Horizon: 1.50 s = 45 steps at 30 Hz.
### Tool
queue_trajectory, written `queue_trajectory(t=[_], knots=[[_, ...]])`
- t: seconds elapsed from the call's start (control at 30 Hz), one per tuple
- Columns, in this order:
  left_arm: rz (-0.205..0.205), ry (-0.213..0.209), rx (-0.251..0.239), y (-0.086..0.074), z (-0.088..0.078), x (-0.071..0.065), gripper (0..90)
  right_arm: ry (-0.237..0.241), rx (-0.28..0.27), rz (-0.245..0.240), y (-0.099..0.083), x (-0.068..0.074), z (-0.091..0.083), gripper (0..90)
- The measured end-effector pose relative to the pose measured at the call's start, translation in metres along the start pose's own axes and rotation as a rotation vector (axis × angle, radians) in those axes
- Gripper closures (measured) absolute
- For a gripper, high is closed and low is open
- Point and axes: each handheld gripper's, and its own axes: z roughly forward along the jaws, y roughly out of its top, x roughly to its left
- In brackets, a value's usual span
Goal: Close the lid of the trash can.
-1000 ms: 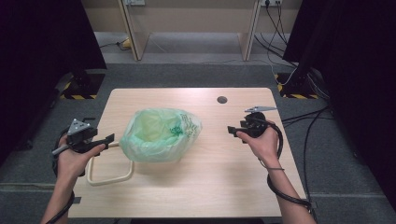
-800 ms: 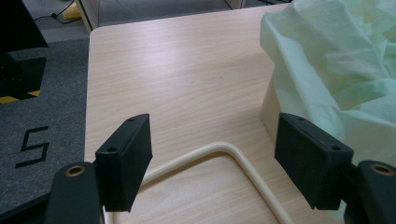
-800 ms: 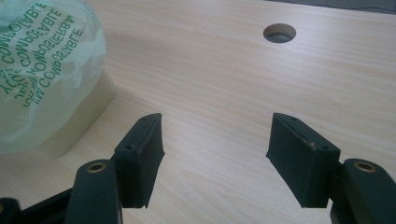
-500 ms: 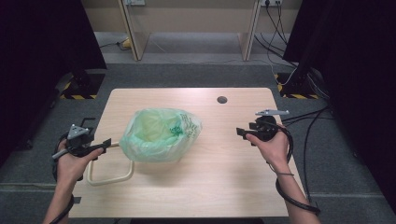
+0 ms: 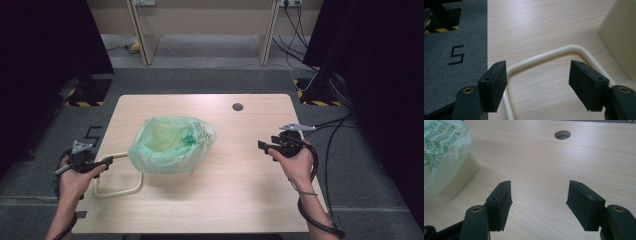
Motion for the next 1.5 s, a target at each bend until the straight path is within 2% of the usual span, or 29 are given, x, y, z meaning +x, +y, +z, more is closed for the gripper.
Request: queue_trajectory(t=[0.1, 0.3, 0.47, 0.5, 0.77, 1.0, 1.07, 1.2, 1.37, 1.43, 1.5], knots=[[0.006, 0.031, 0.030, -0.008, 0.005, 0.005, 32.8, 0.004, -0.013, 0.012, -0.005, -0.001, 0.000, 36.3], [-0.009, 0.086, 0.090, -0.020, 0.016, 0.013, 39.8, 0.009, 0.009, 0.021, -0.014, -0.005, 0.005, 36.3], [-0.040, 0.085, 0.127, -0.023, 0.023, 0.016, 45.3, 0.014, 0.014, 0.021, -0.018, -0.004, 0.007, 36.3], [-0.041, 0.101, 0.139, -0.024, 0.025, 0.017, 46.1, 0.015, 0.015, 0.019, -0.018, -0.004, 0.007, 36.3], [-0.069, 0.103, 0.165, -0.026, 0.031, 0.020, 55.8, 0.019, 0.013, 0.017, -0.021, -0.002, 0.010, 36.4], [-0.099, 0.099, 0.167, -0.028, 0.037, 0.022, 62.5, 0.025, 0.021, 0.025, -0.025, -0.002, 0.012, 36.4], [-0.095, 0.105, 0.171, -0.028, 0.037, 0.022, 64.2, 0.026, 0.020, 0.026, -0.026, -0.002, 0.012, 36.4], [-0.114, 0.099, 0.179, -0.026, 0.037, 0.022, 70.8, 0.027, 0.022, 0.024, -0.026, -0.001, 0.012, 36.4], [-0.130, 0.117, 0.189, -0.024, 0.038, 0.020, 78.2, 0.032, 0.022, 0.021, -0.026, 0.000, 0.012, 36.4], [-0.110, 0.132, 0.198, -0.024, 0.038, 0.018, 80.9, 0.033, 0.024, 0.021, -0.027, 0.001, 0.013, 36.4], [-0.114, 0.140, 0.198, -0.023, 0.038, 0.017, 81.3, 0.034, 0.026, 0.025, -0.028, 0.001, 0.013, 36.4]])
